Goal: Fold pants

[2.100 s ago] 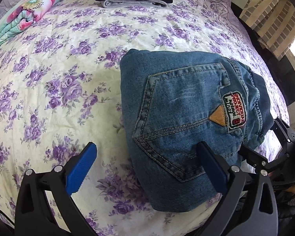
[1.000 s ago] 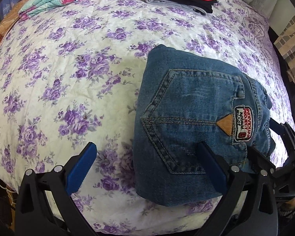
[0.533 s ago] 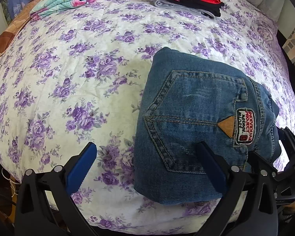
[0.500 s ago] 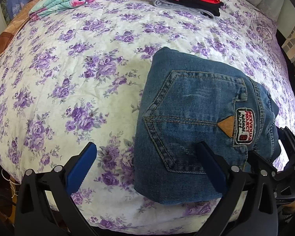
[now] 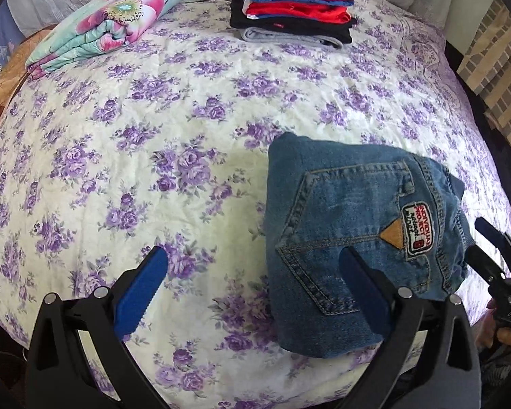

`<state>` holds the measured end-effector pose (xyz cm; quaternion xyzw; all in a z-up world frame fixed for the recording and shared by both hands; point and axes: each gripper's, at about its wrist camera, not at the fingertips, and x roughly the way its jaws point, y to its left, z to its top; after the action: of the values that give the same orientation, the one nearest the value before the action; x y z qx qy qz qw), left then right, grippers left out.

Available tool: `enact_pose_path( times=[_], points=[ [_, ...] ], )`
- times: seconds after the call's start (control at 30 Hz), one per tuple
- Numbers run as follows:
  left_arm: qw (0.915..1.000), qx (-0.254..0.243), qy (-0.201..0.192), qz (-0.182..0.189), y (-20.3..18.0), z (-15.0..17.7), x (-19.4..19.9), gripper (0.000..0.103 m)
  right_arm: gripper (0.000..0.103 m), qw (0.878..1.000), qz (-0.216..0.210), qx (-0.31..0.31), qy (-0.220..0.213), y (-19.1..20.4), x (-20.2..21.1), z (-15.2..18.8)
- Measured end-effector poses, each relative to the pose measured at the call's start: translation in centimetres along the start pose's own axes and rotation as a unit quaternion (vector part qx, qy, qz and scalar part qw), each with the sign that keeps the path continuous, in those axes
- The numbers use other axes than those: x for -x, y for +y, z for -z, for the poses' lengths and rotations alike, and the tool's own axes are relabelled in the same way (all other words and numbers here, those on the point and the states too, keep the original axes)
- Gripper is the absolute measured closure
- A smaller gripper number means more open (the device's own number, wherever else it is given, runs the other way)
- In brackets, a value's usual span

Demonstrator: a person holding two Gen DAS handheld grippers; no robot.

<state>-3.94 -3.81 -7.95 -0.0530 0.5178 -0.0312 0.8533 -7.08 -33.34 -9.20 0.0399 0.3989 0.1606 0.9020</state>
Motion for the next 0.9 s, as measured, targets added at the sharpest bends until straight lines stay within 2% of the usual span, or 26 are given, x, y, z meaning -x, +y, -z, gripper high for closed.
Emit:
enact_pose_path(
  times=[0.1,0.2,0.43,0.5,0.63,0.77,0.9],
  points=[
    [0.9996,0.015,0.003,0.025,1.4,-0.4,0.0,0.005,0.003,0.998,0.028,-0.037,-0.036,-2.1,3.2,0.2],
    [0.9995,0.010,-0.002,0.032,2.3,-0.5,0.1,0.005,0.003,0.993,0.058,-0.077,-0.067,-4.6,6.6,0.3],
    [0.9985,0.005,-0.015,0.053,4.1,-0.8,1.3,0.005,0.003,0.966,0.091,-0.190,-0.153,-10.3,15.4,1.0],
    [0.9977,0.008,-0.017,0.065,4.6,-1.0,1.7,0.005,0.003,0.959,0.078,-0.213,-0.169,-11.0,16.9,1.1],
    [0.9957,0.013,-0.010,0.091,4.6,-1.4,1.8,0.005,0.003,0.952,0.003,-0.249,-0.179,-10.9,17.0,1.2],
    [0.9939,0.016,0.005,0.109,3.4,-2.1,0.7,0.005,0.003,0.955,-0.048,-0.258,-0.136,-10.6,12.6,0.9],
    [0.9925,0.025,0.028,0.116,2.2,-2.8,-0.6,0.005,0.003,0.949,-0.103,-0.287,-0.075,-11.9,7.1,0.0]
  ],
)
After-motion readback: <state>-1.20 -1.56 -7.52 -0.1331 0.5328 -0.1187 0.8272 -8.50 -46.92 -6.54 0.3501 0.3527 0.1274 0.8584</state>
